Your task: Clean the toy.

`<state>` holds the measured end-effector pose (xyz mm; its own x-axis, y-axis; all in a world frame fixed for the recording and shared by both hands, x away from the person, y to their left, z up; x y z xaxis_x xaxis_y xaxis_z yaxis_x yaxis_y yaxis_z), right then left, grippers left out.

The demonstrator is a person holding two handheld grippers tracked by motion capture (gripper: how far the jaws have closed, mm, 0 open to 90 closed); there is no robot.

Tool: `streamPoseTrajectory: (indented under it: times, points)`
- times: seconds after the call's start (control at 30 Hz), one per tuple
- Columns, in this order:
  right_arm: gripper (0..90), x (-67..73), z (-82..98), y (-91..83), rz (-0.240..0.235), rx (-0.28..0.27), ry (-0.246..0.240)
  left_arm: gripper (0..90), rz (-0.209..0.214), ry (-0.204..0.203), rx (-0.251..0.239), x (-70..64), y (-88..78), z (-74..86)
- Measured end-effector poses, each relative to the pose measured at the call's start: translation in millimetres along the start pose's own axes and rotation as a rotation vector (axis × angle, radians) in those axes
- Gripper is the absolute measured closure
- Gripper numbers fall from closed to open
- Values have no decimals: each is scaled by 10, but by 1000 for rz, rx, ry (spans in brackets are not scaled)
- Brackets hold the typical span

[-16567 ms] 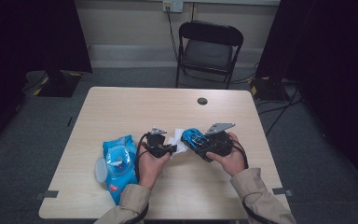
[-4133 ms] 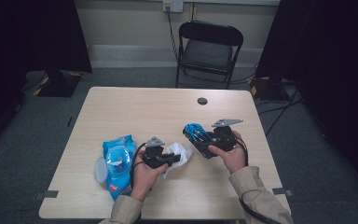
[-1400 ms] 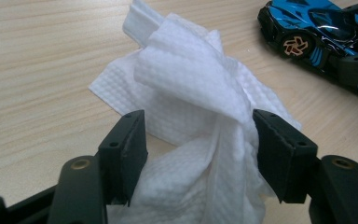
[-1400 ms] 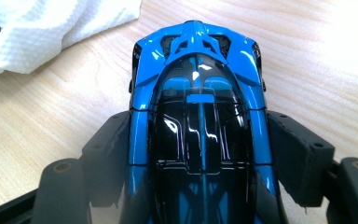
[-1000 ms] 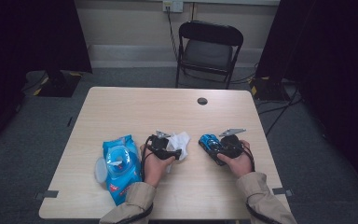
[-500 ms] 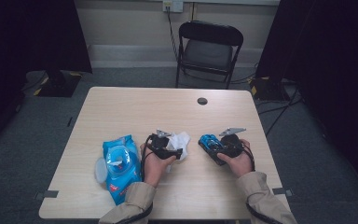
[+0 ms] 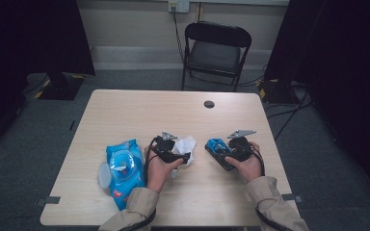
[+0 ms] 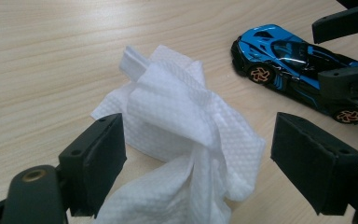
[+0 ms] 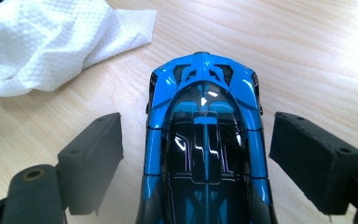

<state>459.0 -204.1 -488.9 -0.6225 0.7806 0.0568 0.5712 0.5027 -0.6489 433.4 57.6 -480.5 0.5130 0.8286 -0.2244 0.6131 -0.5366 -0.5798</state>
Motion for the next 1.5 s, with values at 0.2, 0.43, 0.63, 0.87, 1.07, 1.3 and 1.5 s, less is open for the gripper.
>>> streamPoseTrajectory:
  times: [0.2, 0.43, 0.63, 0.87, 1.07, 1.3, 1.5]
  points:
    - [161, 9, -22, -40, -10, -7, -1, 174, 19, 40, 20, -36, -53, -42]
    - [152, 38, -49, -110, -39, -15, -2, 178, 47, 70, 19, -45, -171, -111]
    - [146, 57, -81, -154, -51, -31, -3, 174, 59, 90, 24, -42, -262, -152]
    - [144, 80, -84, -174, -51, -31, -15, 173, 81, 90, 29, 0, -337, -154]
    - [144, 97, -57, -194, -79, -25, -21, 174, 93, 115, 29, 39, -424, -157]
    - [144, 111, -37, -224, -94, -21, -26, 175, 93, 140, 27, 100, -570, -191]
    - [143, 114, -11, -251, -99, -14, -31, 174, 90, 134, 37, 179, -635, -165]
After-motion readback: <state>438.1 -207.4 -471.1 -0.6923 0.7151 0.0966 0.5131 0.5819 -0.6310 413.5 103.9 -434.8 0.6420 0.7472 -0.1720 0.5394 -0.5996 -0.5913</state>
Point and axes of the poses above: each handheld gripper's, and its own axes: y roughly forward along the jaws, z roughly out of its underside, x roughly to its left, the point moved 2 cm from there along y, roughly forward along the jaws, and after that the axes turned 5 degrees about -x, right-handed, at the moved point
